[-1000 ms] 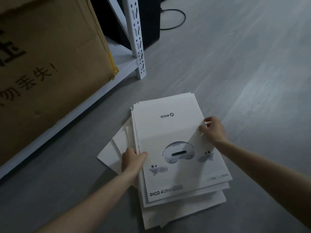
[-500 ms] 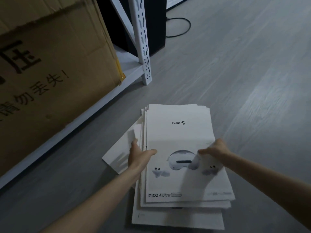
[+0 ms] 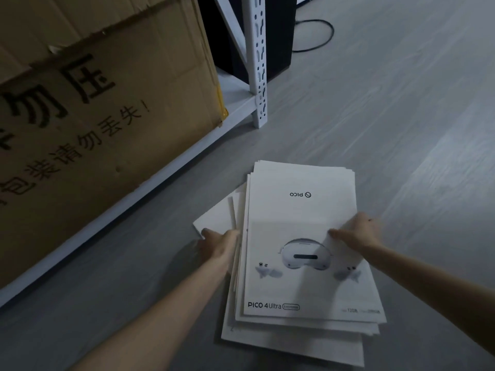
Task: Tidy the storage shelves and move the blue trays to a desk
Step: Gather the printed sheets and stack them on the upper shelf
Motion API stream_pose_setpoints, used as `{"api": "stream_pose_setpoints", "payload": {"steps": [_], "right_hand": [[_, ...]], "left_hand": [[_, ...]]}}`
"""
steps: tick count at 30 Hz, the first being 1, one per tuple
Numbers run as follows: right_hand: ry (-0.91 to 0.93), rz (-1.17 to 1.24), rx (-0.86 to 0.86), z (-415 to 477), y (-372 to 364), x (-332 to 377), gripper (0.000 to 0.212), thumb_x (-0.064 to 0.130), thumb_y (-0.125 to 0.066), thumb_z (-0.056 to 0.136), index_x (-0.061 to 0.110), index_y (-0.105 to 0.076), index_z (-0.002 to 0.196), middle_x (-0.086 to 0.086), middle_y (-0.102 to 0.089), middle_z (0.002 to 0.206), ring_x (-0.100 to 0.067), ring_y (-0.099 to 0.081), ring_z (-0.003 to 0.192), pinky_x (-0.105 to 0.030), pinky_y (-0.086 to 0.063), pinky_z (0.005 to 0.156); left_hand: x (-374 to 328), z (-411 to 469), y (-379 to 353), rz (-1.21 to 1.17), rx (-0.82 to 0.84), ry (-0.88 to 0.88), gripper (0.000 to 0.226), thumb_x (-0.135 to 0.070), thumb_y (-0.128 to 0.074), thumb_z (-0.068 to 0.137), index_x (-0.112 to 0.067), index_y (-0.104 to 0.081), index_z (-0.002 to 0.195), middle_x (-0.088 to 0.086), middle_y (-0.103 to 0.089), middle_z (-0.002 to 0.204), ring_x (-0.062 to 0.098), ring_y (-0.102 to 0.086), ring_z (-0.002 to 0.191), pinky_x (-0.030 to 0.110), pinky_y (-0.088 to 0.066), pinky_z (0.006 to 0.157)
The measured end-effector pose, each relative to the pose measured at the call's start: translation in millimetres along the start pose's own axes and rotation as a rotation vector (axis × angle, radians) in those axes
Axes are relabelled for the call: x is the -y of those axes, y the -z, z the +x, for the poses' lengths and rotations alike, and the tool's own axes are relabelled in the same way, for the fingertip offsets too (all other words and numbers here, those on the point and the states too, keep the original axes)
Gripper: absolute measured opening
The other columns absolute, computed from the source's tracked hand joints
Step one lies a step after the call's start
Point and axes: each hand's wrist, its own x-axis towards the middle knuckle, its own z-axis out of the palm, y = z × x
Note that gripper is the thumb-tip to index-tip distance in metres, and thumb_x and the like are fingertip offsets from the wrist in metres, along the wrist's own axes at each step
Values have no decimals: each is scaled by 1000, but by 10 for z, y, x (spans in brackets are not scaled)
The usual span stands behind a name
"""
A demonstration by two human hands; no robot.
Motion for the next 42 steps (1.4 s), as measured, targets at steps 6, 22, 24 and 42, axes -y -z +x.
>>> {"api": "stream_pose_setpoints", "payload": {"steps": [6, 22, 24, 42], "right_hand": [[106, -100, 119, -176, -85, -61, 66, 40, -81, 74, 10, -49, 123, -17, -48, 126, -35, -52, 112, -39, -47, 91], [-14, 260, 159, -319, 11, -6, 35, 42, -85, 67, 19, -65, 85, -7, -70, 94, -25, -67, 83, -36, -56, 77], [-62, 338, 212, -335, 5, -115, 32, 33, -88, 69, 14, -71, 89, -8, -73, 89, -26, -69, 81, -38, -58, 79], [-107, 449, 259, -322, 152, -140, 30, 23, -83, 75, 6, -67, 93, -9, -66, 78, -23, -61, 64, -24, -44, 49]], "left_hand": [[-270, 113, -8, -216, 318, -301, 57, -14, -74, 77, -14, -52, 130, -5, -62, 127, 17, -61, 113, 10, -46, 80], [-10, 203, -141, -244, 173, -58, 86, -41, -82, 50, -6, -47, 120, 13, -60, 117, 37, -62, 103, 53, -53, 91], [47, 333, -144, -280, 196, 0, 88, -44, -86, 38, -4, -56, 111, 15, -68, 111, 37, -68, 94, 56, -57, 84], [-163, -44, -64, -310, 224, -260, 39, 0, -79, 71, -12, -53, 99, 9, -68, 96, 22, -65, 75, 34, -56, 70]]}}
